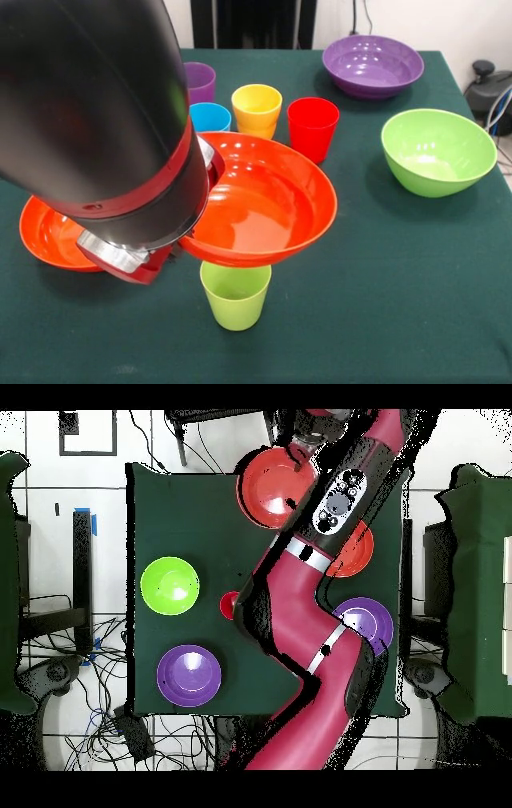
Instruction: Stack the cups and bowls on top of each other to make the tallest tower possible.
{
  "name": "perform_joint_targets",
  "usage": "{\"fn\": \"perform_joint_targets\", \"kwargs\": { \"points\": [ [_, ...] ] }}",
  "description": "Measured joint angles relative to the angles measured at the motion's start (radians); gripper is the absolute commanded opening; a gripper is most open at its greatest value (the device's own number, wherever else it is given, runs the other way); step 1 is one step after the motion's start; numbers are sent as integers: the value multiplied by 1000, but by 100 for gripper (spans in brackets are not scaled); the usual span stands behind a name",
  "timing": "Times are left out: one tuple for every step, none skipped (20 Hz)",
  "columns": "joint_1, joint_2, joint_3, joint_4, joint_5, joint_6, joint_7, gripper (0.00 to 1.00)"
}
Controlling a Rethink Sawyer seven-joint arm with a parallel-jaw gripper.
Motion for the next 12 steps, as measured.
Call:
{"fn": "perform_joint_targets", "kwargs": {
  "points": [
    [1,-2,-6,2,0,0,0,0],
    [1,-4,-13,3,-1,0,0,0],
    [2,-5,-16,4,-1,0,0,0],
    [2,-5,-18,5,-1,0,0,0],
    [3,-5,-21,5,-2,0,0,0],
    [5,-5,-23,5,-2,0,0,0],
    [6,-5,-26,5,-2,0,0,0],
    [8,-5,-32,5,-2,1,0,0],
    [9,-5,-35,5,-2,2,0,0],
    [11,-5,-40,6,-2,5,0,0],
    [14,-5,-46,6,-2,9,0,0],
    [17,-5,-53,6,-2,16,0,0]
  ]
}}
